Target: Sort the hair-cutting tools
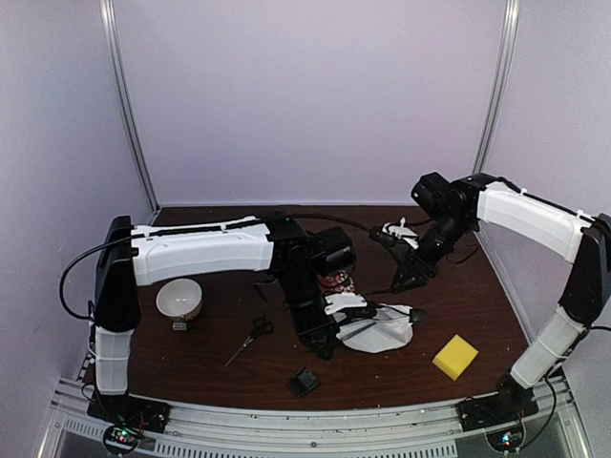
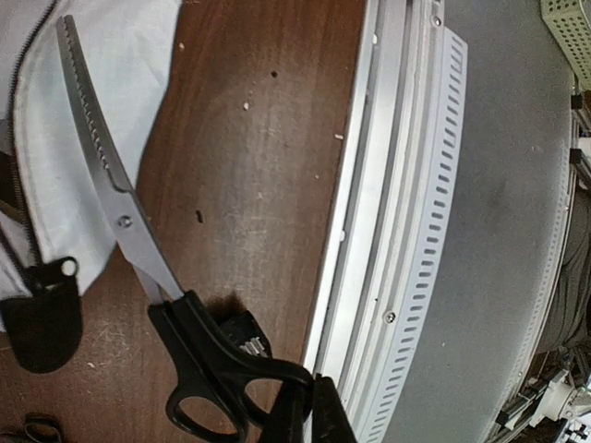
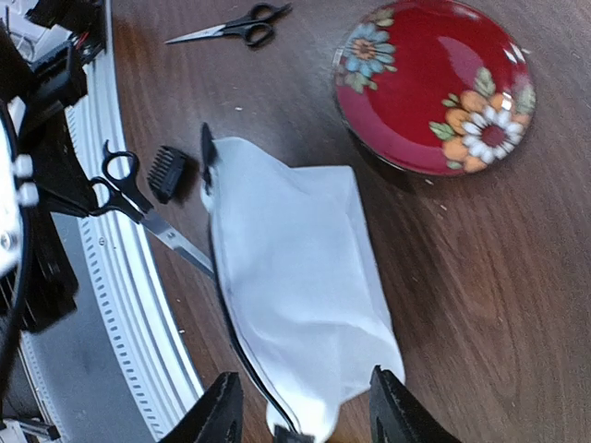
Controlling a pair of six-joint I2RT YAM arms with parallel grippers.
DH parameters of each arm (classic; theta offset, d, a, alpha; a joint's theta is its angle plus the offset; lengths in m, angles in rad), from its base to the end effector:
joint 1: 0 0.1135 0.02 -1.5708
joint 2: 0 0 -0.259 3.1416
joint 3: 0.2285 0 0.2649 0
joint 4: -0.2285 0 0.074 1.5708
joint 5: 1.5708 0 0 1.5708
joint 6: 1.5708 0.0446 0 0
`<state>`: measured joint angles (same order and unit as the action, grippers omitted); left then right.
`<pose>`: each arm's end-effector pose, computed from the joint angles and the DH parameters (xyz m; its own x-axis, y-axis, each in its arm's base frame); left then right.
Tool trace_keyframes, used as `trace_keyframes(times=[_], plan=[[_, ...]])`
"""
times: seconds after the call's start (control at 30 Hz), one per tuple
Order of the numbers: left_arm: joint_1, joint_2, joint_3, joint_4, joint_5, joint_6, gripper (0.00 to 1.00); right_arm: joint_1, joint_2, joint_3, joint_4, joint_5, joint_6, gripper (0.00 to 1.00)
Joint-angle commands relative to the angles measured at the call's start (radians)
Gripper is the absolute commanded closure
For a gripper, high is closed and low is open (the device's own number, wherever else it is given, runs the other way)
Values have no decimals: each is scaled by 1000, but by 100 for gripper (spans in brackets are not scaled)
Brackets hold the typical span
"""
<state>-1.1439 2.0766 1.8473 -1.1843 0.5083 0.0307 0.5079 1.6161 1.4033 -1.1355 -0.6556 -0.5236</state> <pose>0.1575 -0.3986 0.2283 -0.3834 0.9076 -0.1712 0.8389 0.2646 -0.4757 0.2670 0.1797 0.2697 -0.4865 -0.7244 -0.4884 -0.8618 0.3060 0.4046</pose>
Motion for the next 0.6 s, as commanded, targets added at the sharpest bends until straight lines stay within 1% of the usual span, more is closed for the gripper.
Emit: trace_keyframes(times=[0.0, 0.1, 0.2, 0.3, 0.43, 0.57], plan=[[37, -16, 69, 36, 33, -39, 100, -104, -83, -63, -61, 85, 0, 51], [56, 20, 106, 30, 60, -53, 100, -143, -117, -119, -100, 123, -39, 47], [66, 51, 142, 28, 67, -61, 100, -147, -127, -163, -138, 130, -61, 44], [71, 85, 187, 19, 82, -59, 100, -146, -123, -197, -140, 117, -60, 43], [72, 153, 262, -25, 111, -46, 100, -146, -105, -211, -125, 88, -55, 45], [71, 167, 267, -28, 143, -45, 100, -146, -82, -208, -93, 79, -29, 49]])
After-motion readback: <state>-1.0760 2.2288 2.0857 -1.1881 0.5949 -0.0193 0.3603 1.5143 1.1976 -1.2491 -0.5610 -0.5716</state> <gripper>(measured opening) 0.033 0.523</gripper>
